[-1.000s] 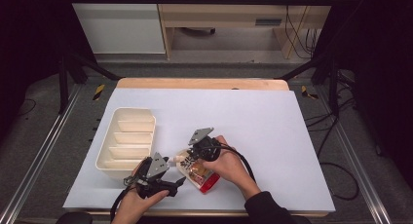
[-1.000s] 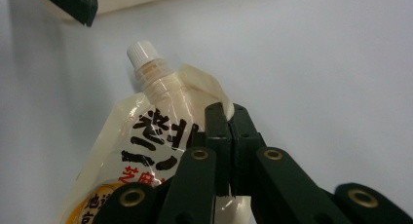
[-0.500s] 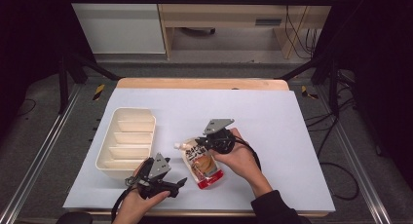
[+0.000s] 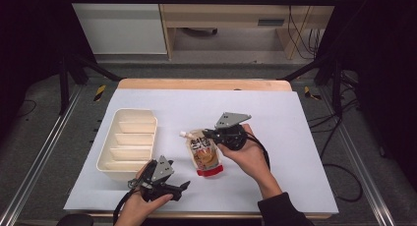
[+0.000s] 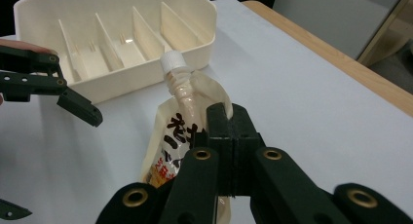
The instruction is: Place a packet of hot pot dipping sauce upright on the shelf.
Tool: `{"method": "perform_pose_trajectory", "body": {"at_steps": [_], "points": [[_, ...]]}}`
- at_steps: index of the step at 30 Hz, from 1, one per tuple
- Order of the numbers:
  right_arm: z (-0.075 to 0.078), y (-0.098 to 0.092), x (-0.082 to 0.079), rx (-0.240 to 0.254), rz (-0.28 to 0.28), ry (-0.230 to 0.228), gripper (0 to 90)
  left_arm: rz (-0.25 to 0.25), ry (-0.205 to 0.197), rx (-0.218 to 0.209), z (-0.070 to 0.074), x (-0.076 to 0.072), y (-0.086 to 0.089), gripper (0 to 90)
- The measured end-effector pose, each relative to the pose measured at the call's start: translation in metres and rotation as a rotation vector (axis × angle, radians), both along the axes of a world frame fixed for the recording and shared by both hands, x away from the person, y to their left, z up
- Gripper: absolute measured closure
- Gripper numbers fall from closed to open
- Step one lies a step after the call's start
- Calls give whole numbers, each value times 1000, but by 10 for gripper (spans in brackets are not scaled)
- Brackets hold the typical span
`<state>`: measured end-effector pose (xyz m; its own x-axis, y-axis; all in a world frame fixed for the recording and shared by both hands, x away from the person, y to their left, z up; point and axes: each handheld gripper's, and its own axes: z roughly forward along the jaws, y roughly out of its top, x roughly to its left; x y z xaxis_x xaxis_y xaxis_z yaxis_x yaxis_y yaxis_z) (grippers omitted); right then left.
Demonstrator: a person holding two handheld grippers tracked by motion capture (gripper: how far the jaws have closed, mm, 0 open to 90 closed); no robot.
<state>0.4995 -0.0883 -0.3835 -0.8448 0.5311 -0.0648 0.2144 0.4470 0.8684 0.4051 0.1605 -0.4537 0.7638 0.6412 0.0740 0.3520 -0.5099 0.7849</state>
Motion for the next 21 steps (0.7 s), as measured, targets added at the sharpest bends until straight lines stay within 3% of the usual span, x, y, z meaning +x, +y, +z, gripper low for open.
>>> {"method": "perform_pose_trajectory", "body": {"at_steps": [14, 19, 21], "points": [[11, -5, -19, -4, 34, -26, 900, -30, 26, -18, 4, 2, 1, 119], [15, 1, -30, -17, 65, -36, 900, -59, -7, 13, 23, 3, 0, 118], [17, 3, -33, -26, 80, -42, 900, -67, -42, 54, 40, 5, 4, 114]]}}
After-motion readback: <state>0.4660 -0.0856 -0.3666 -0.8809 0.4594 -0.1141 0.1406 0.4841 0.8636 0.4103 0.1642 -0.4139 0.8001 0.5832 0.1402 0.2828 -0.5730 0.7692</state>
